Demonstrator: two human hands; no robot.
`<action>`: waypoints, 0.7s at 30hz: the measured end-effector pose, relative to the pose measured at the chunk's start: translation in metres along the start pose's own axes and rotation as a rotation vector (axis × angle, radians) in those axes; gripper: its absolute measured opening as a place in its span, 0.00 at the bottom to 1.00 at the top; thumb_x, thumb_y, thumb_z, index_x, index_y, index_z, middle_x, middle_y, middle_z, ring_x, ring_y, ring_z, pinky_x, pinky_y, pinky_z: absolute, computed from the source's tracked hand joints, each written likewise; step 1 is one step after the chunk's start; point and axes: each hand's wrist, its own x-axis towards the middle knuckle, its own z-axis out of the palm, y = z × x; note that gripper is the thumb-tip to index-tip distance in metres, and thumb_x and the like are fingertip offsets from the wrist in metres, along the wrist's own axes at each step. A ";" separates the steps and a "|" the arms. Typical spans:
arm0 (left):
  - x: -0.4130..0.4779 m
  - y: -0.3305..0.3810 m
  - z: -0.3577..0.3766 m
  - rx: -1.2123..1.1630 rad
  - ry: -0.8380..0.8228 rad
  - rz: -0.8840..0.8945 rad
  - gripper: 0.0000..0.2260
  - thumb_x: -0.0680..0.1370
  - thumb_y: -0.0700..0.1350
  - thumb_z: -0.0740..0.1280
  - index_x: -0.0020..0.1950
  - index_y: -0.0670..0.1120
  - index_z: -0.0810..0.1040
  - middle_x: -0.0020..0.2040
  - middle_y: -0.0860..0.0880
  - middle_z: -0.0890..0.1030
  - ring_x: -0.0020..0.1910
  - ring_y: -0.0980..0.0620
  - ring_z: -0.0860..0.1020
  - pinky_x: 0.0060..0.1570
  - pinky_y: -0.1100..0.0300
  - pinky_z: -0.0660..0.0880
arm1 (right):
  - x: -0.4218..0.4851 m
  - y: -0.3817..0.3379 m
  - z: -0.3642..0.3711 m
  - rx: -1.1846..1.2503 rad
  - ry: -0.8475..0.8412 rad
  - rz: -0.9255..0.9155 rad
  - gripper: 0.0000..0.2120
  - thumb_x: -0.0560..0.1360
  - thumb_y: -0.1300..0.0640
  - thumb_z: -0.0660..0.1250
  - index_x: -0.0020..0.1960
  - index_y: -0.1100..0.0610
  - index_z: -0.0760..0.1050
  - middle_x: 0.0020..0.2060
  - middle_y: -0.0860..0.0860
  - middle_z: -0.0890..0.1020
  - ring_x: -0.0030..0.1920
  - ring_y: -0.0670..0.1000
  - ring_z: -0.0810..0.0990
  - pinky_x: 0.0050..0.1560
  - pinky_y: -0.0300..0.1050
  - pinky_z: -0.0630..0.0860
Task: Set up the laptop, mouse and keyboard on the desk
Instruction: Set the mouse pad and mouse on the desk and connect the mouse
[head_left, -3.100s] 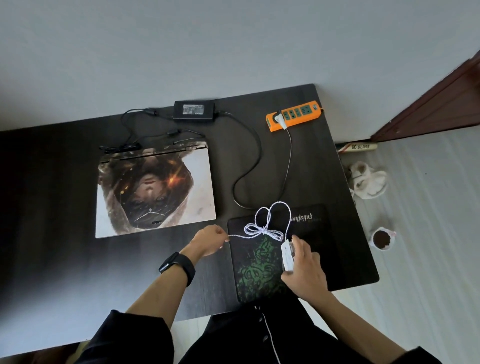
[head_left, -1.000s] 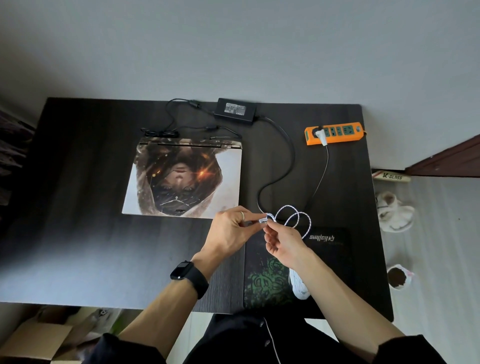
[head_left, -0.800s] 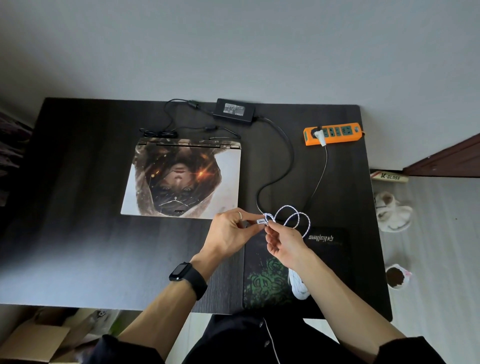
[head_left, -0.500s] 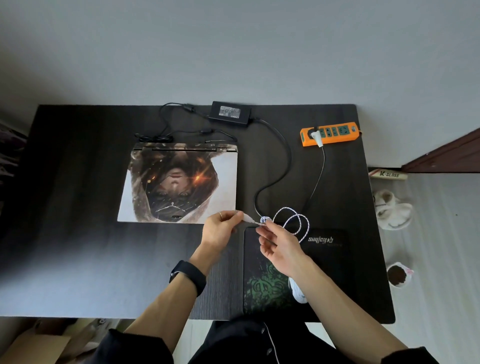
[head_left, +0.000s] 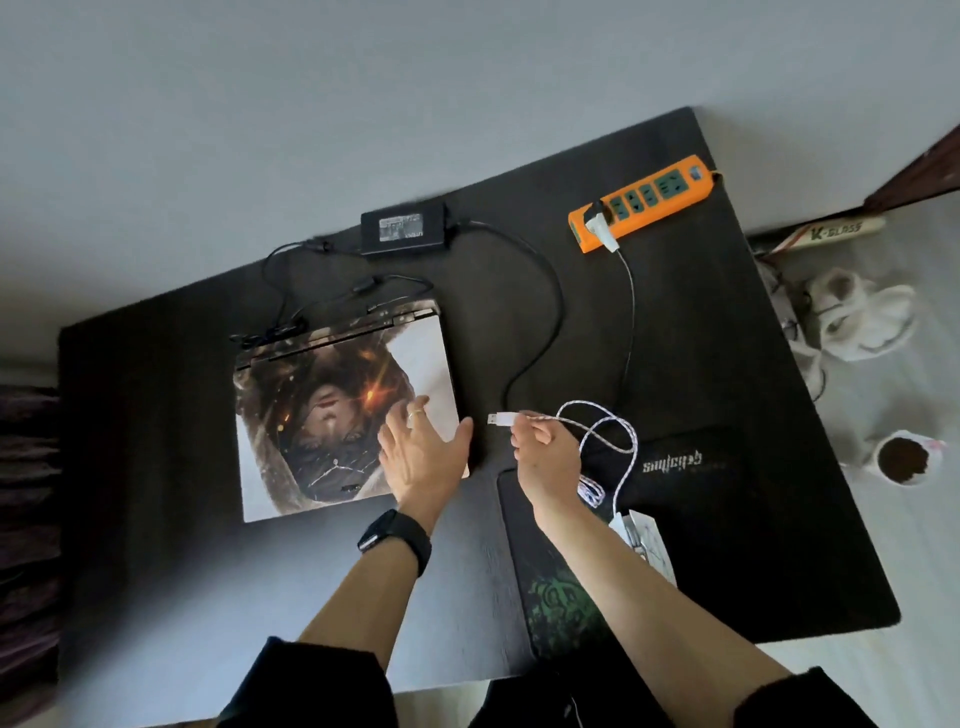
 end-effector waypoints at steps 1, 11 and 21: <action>0.011 0.002 0.003 0.085 0.034 0.035 0.35 0.72 0.63 0.67 0.75 0.51 0.62 0.75 0.46 0.61 0.75 0.42 0.58 0.71 0.44 0.60 | 0.009 -0.003 0.002 -0.062 0.007 -0.025 0.07 0.80 0.52 0.66 0.46 0.53 0.79 0.41 0.51 0.84 0.47 0.53 0.82 0.54 0.50 0.77; 0.055 0.016 0.037 0.308 0.051 0.099 0.33 0.73 0.57 0.67 0.75 0.51 0.60 0.75 0.46 0.60 0.71 0.37 0.63 0.62 0.41 0.70 | 0.061 -0.012 0.022 -0.124 -0.160 -0.066 0.06 0.80 0.54 0.63 0.51 0.51 0.79 0.43 0.47 0.84 0.52 0.51 0.82 0.58 0.45 0.75; 0.055 0.007 0.038 0.216 0.120 0.106 0.35 0.71 0.60 0.68 0.76 0.59 0.61 0.76 0.52 0.63 0.72 0.44 0.60 0.67 0.43 0.66 | 0.083 0.000 0.036 -0.100 -0.177 -0.101 0.04 0.79 0.58 0.66 0.46 0.52 0.79 0.33 0.43 0.83 0.32 0.45 0.84 0.45 0.50 0.81</action>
